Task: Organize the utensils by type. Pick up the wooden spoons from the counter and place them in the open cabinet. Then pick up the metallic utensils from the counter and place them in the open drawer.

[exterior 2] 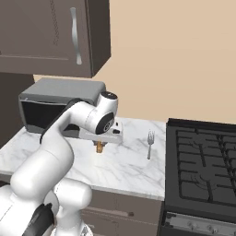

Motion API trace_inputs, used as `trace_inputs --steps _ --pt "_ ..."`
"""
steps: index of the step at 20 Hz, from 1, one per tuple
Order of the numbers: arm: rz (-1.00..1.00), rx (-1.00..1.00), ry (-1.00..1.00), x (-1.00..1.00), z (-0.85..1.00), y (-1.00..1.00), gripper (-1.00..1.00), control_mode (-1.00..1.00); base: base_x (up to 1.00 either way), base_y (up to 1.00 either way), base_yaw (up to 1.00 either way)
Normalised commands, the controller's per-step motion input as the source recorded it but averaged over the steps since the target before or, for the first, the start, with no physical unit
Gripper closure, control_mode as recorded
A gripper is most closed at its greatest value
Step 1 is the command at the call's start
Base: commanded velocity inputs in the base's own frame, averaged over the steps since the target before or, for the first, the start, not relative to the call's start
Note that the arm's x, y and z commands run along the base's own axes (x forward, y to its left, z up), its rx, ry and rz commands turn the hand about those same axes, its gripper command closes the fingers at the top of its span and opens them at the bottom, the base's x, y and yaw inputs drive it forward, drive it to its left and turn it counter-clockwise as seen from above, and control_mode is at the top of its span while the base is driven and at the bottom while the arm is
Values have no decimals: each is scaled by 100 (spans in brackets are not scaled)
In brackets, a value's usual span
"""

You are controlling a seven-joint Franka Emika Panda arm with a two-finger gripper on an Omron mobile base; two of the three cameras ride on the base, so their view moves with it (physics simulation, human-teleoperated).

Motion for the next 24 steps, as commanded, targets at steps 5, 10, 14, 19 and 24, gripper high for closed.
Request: trace_inputs --steps 5,10,14,19,24 --pt "0 0 0 -3 0 0 100 100 -25 -2 0" --pt "0 0 0 0 0 0 100 100 -58 -7 -13" --pt "0 0 0 0 0 0 100 100 -66 -24 -26" --pt "0 0 0 0 0 0 100 100 -62 -25 -31" --pt "0 0 0 0 0 0 100 100 -46 -19 -34"
